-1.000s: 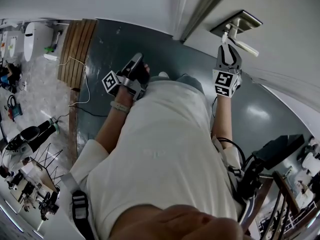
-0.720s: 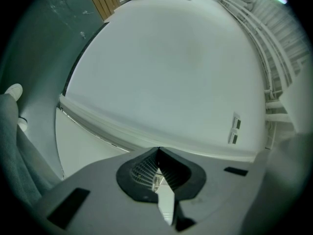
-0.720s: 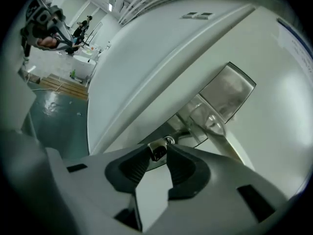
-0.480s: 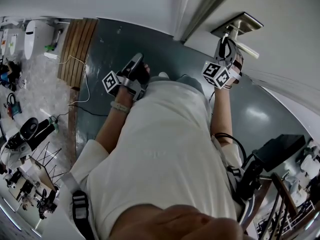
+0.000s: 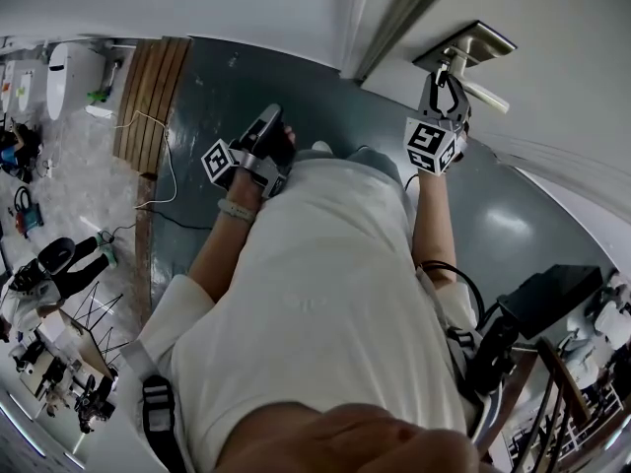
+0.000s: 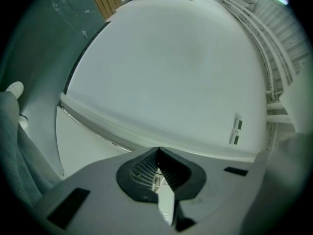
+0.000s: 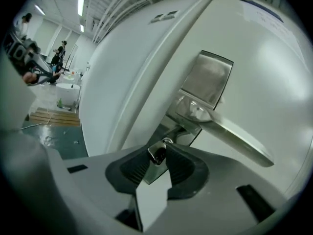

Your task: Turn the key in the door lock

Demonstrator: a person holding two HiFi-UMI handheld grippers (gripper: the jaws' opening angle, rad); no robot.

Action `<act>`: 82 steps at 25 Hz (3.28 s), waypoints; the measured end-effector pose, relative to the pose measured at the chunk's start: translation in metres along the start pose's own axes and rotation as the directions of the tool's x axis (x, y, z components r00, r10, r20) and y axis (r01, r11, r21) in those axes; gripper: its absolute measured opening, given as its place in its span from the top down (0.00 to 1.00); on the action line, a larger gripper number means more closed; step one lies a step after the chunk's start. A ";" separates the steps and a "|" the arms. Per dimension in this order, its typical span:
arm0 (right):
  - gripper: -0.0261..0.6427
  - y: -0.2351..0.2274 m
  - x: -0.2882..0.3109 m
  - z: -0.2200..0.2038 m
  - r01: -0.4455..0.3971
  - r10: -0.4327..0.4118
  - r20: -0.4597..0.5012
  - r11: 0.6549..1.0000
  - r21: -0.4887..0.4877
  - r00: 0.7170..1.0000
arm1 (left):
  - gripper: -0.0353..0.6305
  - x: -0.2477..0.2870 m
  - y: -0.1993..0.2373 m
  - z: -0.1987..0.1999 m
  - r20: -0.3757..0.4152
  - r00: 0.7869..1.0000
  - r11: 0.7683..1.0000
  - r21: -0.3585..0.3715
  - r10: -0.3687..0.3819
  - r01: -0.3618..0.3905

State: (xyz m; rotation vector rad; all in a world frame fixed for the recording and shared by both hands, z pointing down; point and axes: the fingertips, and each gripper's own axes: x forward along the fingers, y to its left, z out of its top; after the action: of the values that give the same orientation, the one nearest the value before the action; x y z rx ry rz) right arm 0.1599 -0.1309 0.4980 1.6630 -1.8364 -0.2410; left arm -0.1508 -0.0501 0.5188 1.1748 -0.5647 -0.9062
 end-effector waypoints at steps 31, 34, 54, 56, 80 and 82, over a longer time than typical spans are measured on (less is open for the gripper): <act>0.90 -0.009 0.008 -0.035 -0.443 -0.262 0.448 -0.818 0.366 0.854 | 0.94 -0.006 0.004 0.008 0.010 1.000 1.000 0.011 0.014 -0.014; 0.90 -0.009 0.008 -0.034 -0.441 -0.260 0.451 -0.820 0.363 0.854 | 0.94 -0.004 0.005 0.007 0.005 1.000 1.000 0.011 0.016 -0.016; 0.82 -0.011 -0.034 -0.027 -0.184 0.132 0.137 0.844 0.504 0.982 | 0.94 -0.006 0.004 0.008 0.022 1.000 1.000 -0.016 0.010 -0.009; 0.82 -0.004 -0.035 -0.021 -0.110 0.102 0.057 0.981 0.157 0.993 | 0.94 -0.005 0.004 0.008 0.027 1.000 1.000 -0.023 0.007 -0.007; 0.86 -0.010 -0.005 -0.007 -0.019 0.017 0.011 0.958 0.287 1.000 | 0.94 -0.010 0.002 0.014 0.051 0.999 0.999 -0.033 0.005 -0.003; 0.86 -0.012 -0.006 -0.010 -0.082 0.056 0.068 0.865 0.495 0.996 | 0.94 -0.010 0.001 0.014 0.056 0.998 0.999 -0.034 0.004 -0.002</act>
State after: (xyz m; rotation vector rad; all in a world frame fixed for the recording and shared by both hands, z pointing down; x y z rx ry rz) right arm 0.1752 -0.1250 0.4973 1.9337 -2.1156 0.2516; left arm -0.1675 -0.0490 0.5248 1.1202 -0.5940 -0.9451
